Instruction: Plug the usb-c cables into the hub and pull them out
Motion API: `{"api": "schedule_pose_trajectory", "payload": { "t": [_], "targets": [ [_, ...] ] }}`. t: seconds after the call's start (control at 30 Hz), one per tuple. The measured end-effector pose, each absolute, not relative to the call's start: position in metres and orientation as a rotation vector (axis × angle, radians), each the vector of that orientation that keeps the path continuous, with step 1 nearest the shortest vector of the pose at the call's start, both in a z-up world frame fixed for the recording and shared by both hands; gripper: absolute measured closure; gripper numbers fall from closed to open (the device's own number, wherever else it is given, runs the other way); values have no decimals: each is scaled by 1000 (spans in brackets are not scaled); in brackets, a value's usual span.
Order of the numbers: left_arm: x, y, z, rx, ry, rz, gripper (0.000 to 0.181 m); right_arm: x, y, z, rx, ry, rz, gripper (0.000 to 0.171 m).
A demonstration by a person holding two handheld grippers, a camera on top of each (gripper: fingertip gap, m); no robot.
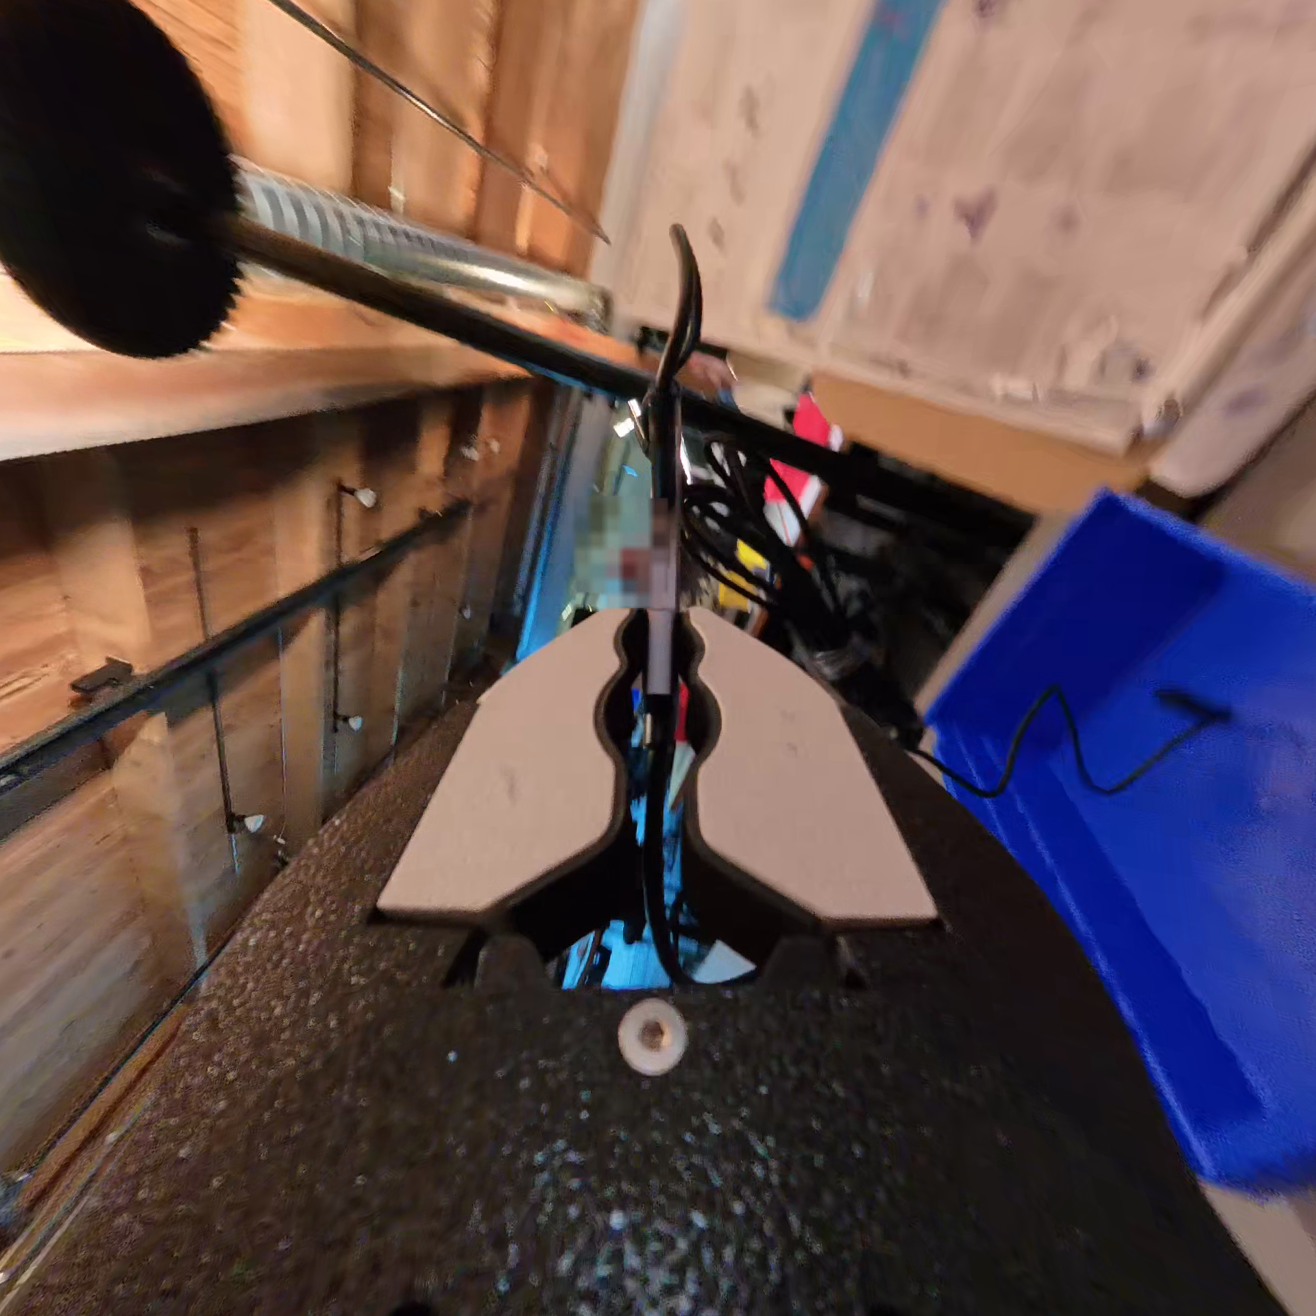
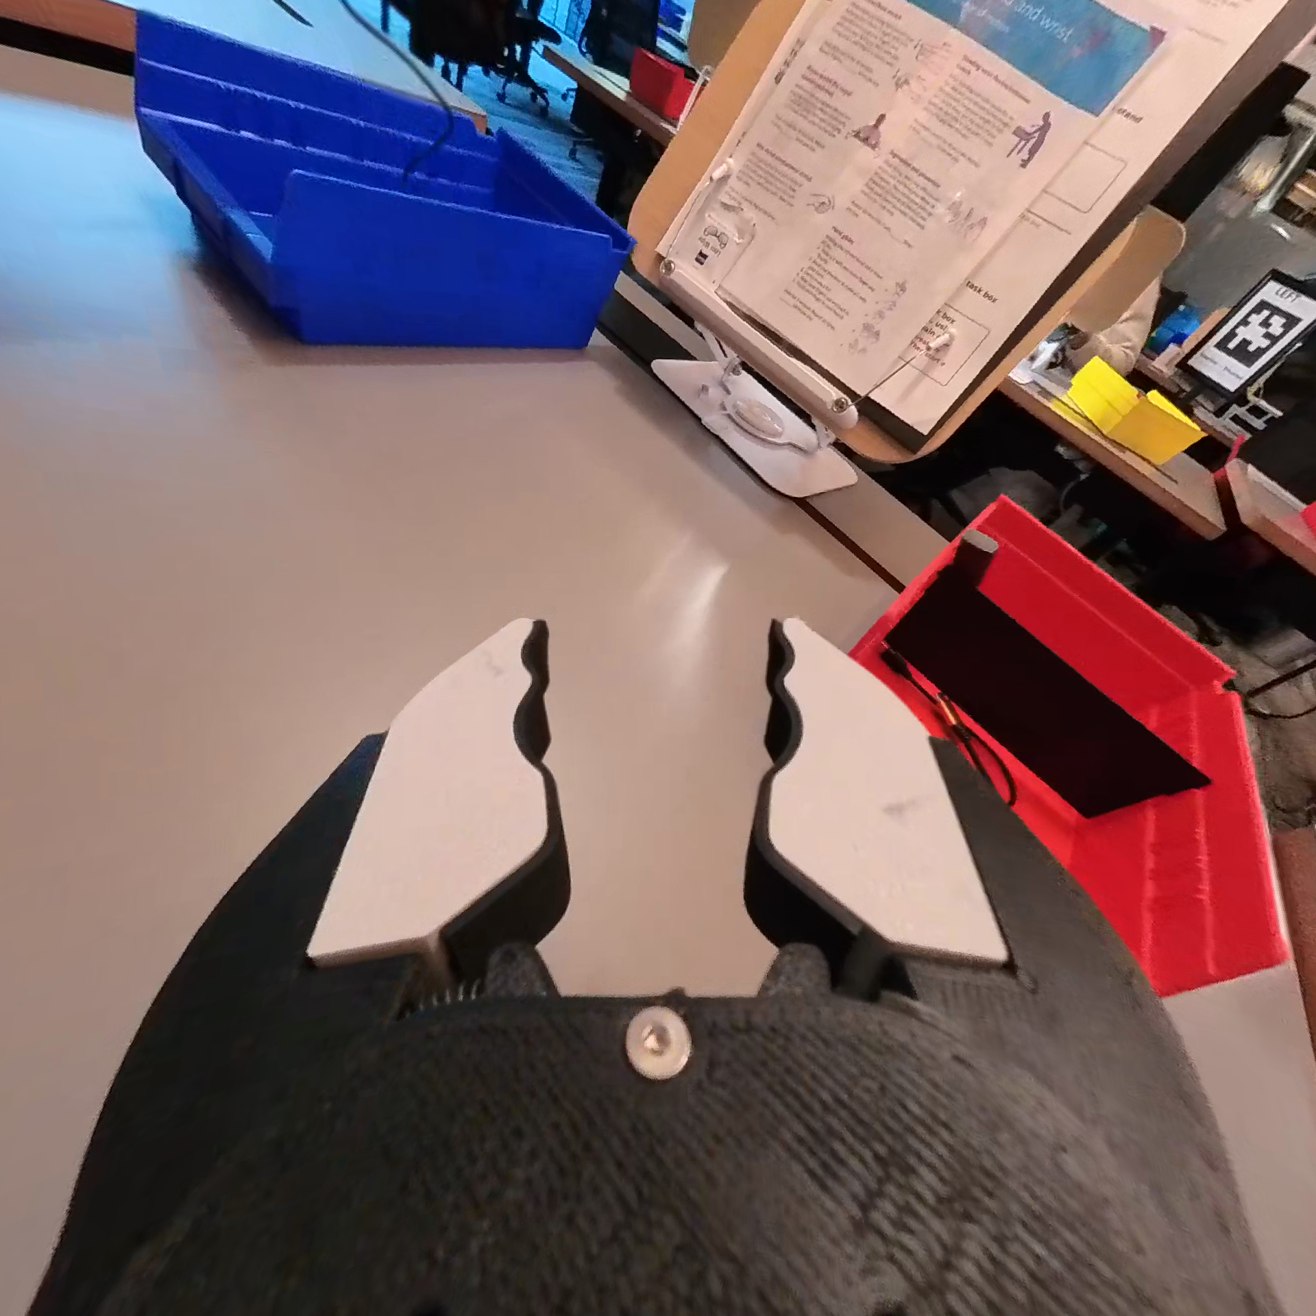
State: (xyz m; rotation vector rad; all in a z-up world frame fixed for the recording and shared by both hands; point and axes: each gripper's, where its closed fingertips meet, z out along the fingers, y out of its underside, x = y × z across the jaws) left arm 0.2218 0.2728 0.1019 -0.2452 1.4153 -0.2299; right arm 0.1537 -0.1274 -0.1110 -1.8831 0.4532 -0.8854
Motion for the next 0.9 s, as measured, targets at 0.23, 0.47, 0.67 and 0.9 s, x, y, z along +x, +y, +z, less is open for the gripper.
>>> {"api": "schedule_pose_trajectory", "payload": {
  "t": [0.23,0.47,0.67,0.9],
  "targets": [
    [164,168,169,-73,1251,-468,173,143,-122,-82,-1731,459,-776,112],
    [114,114,214,-24,1080,-594,173,118,-103,-48,-1616,379,-652,114],
    [116,101,243,0,1073,-638,173,121,-104,-51,-1622,400,-658,115],
    [159,63,124,20,1479,-772,173,117,-79,-36,-1437,485,-457,120]
  ]
}}
